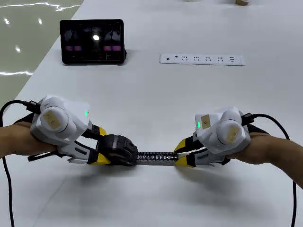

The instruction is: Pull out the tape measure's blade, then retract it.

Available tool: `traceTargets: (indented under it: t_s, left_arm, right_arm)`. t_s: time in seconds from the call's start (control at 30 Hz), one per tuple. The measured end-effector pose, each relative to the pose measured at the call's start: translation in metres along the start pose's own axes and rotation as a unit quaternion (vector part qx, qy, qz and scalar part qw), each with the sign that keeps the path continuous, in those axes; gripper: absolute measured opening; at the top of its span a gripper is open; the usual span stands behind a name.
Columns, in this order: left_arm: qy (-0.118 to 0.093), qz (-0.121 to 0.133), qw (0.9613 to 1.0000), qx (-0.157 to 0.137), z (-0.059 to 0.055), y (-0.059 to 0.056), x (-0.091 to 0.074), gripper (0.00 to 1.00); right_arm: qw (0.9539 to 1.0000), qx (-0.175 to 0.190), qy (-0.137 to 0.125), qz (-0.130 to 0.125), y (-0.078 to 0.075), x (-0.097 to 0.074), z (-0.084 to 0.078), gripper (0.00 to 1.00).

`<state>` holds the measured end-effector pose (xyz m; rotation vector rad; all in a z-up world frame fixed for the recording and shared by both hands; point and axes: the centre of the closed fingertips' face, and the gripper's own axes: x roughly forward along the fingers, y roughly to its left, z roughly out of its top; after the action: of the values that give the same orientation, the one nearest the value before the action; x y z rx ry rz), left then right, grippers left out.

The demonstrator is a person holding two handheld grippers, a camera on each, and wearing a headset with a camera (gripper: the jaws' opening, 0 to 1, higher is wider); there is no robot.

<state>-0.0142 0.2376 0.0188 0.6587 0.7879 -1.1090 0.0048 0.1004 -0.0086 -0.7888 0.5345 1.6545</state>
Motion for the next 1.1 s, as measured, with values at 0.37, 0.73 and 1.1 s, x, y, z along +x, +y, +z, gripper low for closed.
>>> traceTargets:
  t_s: [0.37, 0.73, 1.1]
  left_arm:
    - [0.002, 0.000, 1.0000, 0.000, 0.000, 0.000, 0.000, 0.25]
    - [0.004, 0.000, 1.0000, 0.000, 0.000, 0.000, 0.000, 0.25]
    - [0.005, 0.000, 1.0000, 0.000, -0.001, -0.001, 0.000, 0.25]
  right_arm:
    - [1.0000, 0.005, 0.008, -0.003, 0.002, -0.010, -0.012, 0.10]
    - [0.9998, 0.010, 0.017, -0.007, 0.004, -0.024, -0.027, 0.10]
    - [0.9994, 0.017, 0.029, -0.010, 0.006, -0.039, -0.043, 0.10]
